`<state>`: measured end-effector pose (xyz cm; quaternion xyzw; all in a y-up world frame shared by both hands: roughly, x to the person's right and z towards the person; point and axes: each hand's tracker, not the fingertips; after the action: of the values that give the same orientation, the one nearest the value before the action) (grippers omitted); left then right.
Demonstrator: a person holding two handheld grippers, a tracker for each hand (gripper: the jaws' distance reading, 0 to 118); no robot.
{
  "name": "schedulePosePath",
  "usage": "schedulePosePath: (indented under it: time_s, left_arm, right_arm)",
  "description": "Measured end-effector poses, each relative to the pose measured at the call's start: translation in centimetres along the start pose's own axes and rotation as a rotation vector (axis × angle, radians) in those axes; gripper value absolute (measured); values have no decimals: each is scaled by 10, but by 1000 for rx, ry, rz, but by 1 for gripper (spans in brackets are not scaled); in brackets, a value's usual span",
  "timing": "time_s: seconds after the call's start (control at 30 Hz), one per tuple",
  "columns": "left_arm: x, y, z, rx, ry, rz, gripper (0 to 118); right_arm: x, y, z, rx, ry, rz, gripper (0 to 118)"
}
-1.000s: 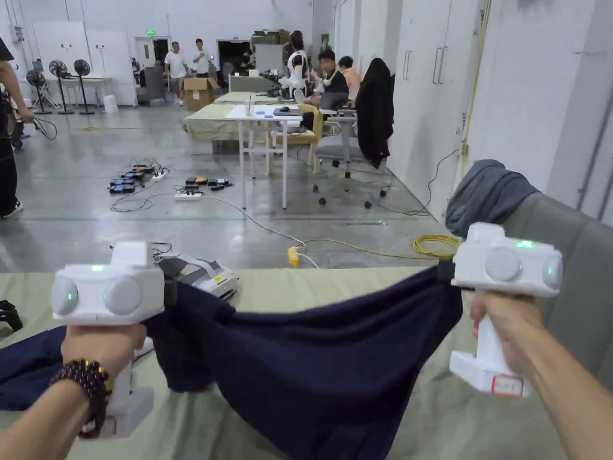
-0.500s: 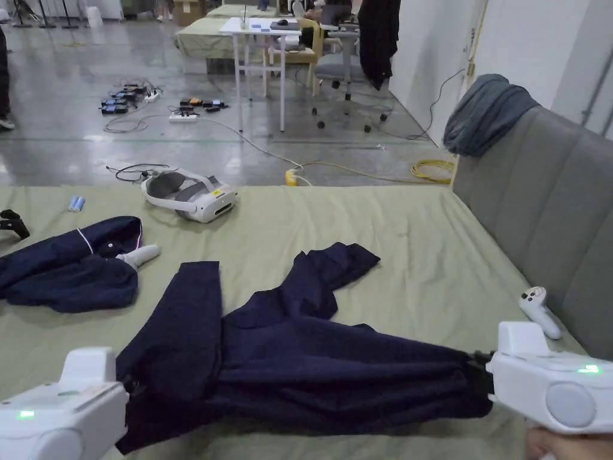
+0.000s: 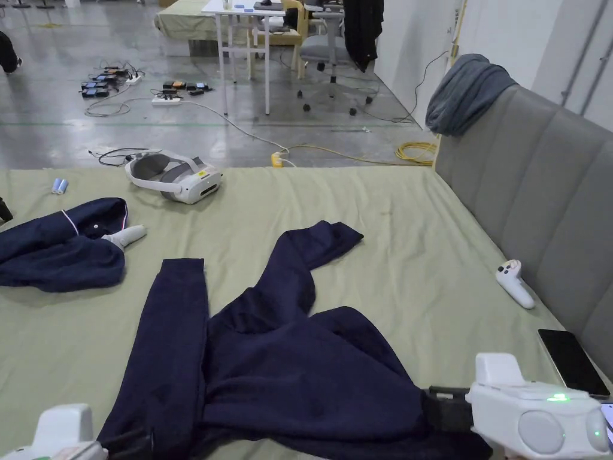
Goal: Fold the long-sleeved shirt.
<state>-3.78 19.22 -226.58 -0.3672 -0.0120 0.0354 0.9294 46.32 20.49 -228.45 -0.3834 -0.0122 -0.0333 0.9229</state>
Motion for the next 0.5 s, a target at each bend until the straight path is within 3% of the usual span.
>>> schedulePosePath:
  time_s: [0.03,0.07,0.1,0.13,0.17,0.27,0.3,0.33,0.37,0.4,0.5]
  left_arm:
    - [3,8,3,1,8,-1,81]
    - [5,12,5,28,7,-5,65]
    - [8,16,4,59,1,-15,26]
    - [6,21,22,114,13,-28,4]
    - [9,23,23,111,-9,-48,4]
    - [24,37,35,112,-43,-73,4]
    - [28,43,31,117,-54,-83,4]
    - [33,49,26,119,-62,-91,4]
    - [40,57,20,119,-72,-103,4]
    - [42,67,14,127,-91,-115,4]
    - [61,95,-17,127,-133,-147,4]
  right_arm:
    - [6,5,9,-7,27,-39,106]
    - [10,8,16,-5,36,-65,94]
    - [13,12,23,23,37,-82,59]
    - [16,14,27,47,11,-100,0]
    - [15,12,29,31,-49,-114,0]
    - [13,-2,19,-17,-36,-90,0]
    - [14,-9,14,-31,-55,-115,16]
    - [19,-11,14,-47,-58,-126,62]
    - [20,-19,6,-101,-56,-132,88]
    - [20,-26,-3,-147,-61,-142,96]
    - [20,-43,-28,-197,-41,-172,82]
